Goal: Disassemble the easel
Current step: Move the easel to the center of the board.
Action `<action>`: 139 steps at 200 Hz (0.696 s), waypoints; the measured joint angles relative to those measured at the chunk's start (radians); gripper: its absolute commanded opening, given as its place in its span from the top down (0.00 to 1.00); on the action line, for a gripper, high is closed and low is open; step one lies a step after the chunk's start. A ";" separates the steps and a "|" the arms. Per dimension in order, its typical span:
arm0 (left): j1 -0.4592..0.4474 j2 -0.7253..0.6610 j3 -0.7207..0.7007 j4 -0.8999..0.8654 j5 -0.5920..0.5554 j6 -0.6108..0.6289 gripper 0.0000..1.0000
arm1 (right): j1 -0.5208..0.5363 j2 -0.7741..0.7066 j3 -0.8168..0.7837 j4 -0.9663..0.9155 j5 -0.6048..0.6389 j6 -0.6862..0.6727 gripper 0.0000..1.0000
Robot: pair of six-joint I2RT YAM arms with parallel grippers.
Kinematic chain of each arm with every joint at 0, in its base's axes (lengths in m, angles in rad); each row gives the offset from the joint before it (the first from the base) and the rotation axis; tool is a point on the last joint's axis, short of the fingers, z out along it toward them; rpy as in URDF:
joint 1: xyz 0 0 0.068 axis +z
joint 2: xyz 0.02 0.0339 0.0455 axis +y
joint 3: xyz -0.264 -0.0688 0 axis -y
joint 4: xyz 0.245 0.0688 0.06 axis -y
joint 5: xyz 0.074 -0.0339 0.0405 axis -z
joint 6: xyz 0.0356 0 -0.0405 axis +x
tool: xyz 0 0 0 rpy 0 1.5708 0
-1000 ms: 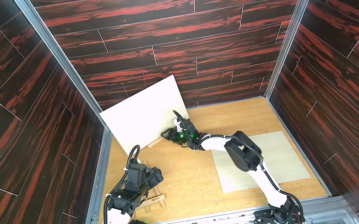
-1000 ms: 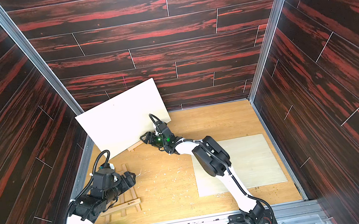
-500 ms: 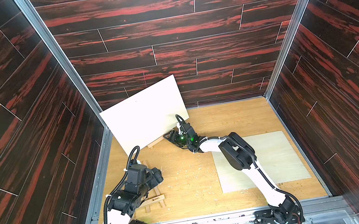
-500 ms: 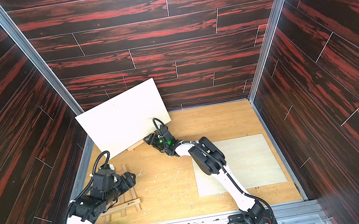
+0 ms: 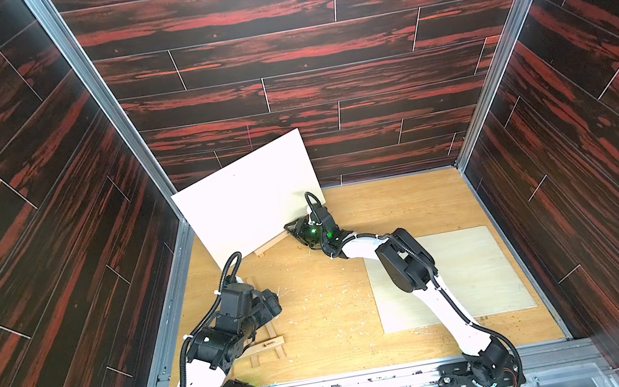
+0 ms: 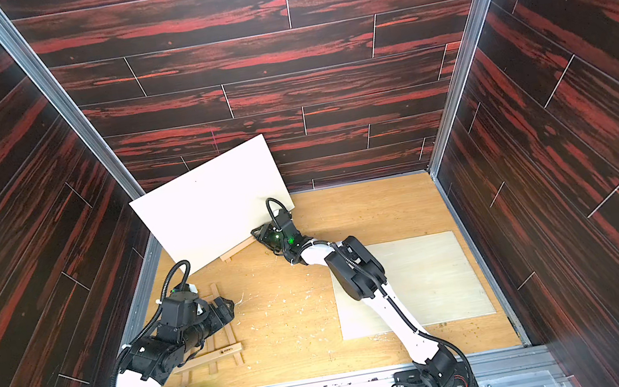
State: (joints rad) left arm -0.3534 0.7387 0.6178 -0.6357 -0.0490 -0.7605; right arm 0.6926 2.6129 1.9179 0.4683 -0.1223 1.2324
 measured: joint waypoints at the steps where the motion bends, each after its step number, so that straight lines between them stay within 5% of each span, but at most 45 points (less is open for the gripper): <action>1: 0.000 0.000 0.000 0.000 0.000 0.000 0.07 | 0.000 0.000 0.000 0.002 -0.001 0.003 0.69; 62: 0.000 0.000 0.000 0.000 -0.001 -0.007 0.07 | -0.005 -0.002 -0.042 0.093 0.024 0.105 0.83; 139: 0.001 0.004 0.000 0.000 -0.003 -0.006 0.07 | -0.023 -0.185 -0.459 0.336 0.074 0.186 0.87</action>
State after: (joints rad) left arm -0.3523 0.7425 0.6178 -0.6357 -0.0517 -0.7670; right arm 0.6697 2.4283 1.4586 0.8047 -0.0483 1.4185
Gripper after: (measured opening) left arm 0.930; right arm 0.268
